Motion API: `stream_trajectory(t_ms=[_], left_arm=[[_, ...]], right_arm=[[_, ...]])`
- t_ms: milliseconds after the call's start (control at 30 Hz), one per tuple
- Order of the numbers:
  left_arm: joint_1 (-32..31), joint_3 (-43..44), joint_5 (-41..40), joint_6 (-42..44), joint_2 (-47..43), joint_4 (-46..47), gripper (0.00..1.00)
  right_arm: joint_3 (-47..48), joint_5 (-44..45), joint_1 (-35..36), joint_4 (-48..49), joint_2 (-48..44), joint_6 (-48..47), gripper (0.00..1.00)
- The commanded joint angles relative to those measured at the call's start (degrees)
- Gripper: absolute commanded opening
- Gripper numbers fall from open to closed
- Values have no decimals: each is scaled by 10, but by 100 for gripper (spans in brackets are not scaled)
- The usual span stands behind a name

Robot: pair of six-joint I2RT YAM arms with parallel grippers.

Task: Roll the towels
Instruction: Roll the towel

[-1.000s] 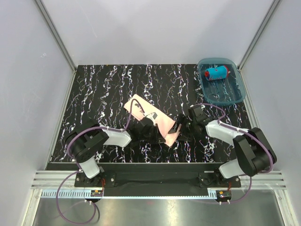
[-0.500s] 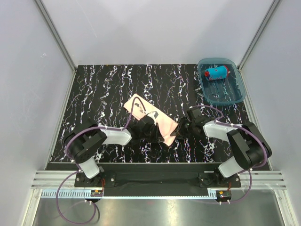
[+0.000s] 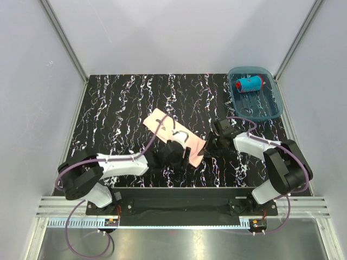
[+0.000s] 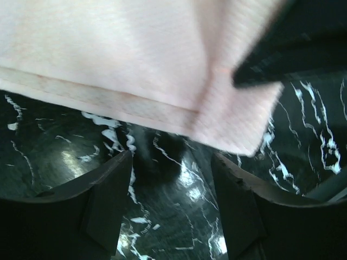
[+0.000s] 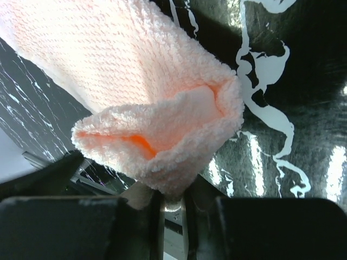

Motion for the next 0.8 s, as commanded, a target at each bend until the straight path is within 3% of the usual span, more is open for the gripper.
stream_trajectory(t_ms=[0,233,567,767], left_arm=[[-95,25,-152,88,-29,12,66],[-214,34,-263,197,-5,111,71],[-243,89,-263,264,115,150,76],[-243,109,-281,260,167,137,71]], right_arm=[[40,9,5,-67,10,-16,9],[61,-18,5,-99,43,-20,8],[59,-30,4,-115,25,-21,8],[63,-31,5,-133,13,-25,8]])
